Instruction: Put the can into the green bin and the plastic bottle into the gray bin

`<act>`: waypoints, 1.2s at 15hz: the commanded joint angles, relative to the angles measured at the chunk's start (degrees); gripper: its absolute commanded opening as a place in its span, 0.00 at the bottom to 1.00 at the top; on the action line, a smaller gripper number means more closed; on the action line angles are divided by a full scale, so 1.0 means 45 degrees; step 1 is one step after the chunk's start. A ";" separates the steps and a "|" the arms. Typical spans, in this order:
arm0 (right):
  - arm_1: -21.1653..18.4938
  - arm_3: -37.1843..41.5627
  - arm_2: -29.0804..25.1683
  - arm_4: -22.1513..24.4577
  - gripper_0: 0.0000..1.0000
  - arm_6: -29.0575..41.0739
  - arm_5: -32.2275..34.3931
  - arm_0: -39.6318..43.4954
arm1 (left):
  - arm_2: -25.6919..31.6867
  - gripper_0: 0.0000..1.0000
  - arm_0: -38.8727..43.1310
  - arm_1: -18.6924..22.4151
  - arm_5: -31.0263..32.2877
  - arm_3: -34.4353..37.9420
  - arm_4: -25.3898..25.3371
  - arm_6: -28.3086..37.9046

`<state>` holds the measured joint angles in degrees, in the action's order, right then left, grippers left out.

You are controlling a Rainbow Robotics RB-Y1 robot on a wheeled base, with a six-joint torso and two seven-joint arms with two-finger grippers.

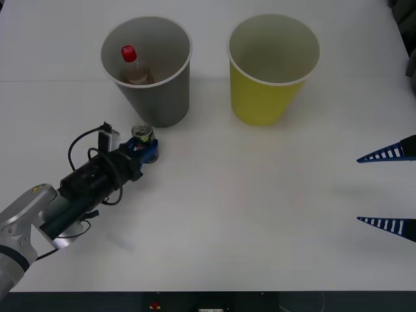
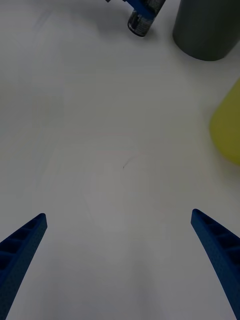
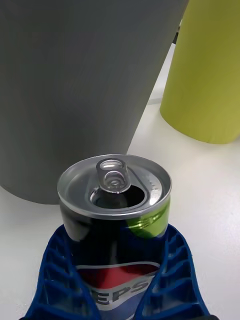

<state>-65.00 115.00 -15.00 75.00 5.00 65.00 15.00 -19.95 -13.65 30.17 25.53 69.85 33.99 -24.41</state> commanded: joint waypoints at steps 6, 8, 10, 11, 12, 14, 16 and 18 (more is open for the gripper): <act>0.0000 0.0000 0.0000 0.0000 1.00 0.0000 0.0000 0.0000 | -0.0195 0.00 0.0122 0.0874 0.1222 0.0024 0.0279 0.0425; 0.0000 0.0000 0.0000 0.0000 1.00 0.0000 0.0000 0.0000 | -0.0176 0.00 0.0552 0.1597 0.1339 0.0786 0.0709 0.1031; 0.0000 0.0000 0.0000 0.0000 1.00 0.0000 0.0000 0.0000 | -0.0137 0.00 0.1274 0.2456 0.1261 0.2348 0.1783 0.3101; 0.0000 0.0000 0.0000 0.0000 1.00 0.0000 0.0000 0.0000 | -0.0058 0.00 0.1587 0.2808 0.1261 0.3032 0.2232 0.3961; 0.0000 0.0000 0.0000 0.0000 1.00 0.0000 0.0000 0.0000 | 0.0176 0.00 0.1978 0.3238 0.1261 0.3911 0.3033 0.5191; 0.0000 0.0000 0.0000 0.0000 1.00 0.0000 0.0000 0.0000 | 0.0508 0.00 0.2466 0.3804 0.1242 0.5239 0.4400 0.7359; 0.0000 0.0000 0.0000 0.0000 1.00 0.0000 0.0000 0.0000 | 0.0938 0.00 0.2759 0.4331 0.1242 0.6645 0.6334 1.0152; 0.0000 0.0000 0.0000 0.0000 1.00 0.0000 0.0000 0.0000 | 0.1328 0.00 0.2856 0.4742 0.1320 0.7856 0.8443 1.2769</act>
<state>-65.00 115.00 -15.00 75.00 5.00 65.00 15.00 -14.63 -0.90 50.75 31.29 103.04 68.23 28.40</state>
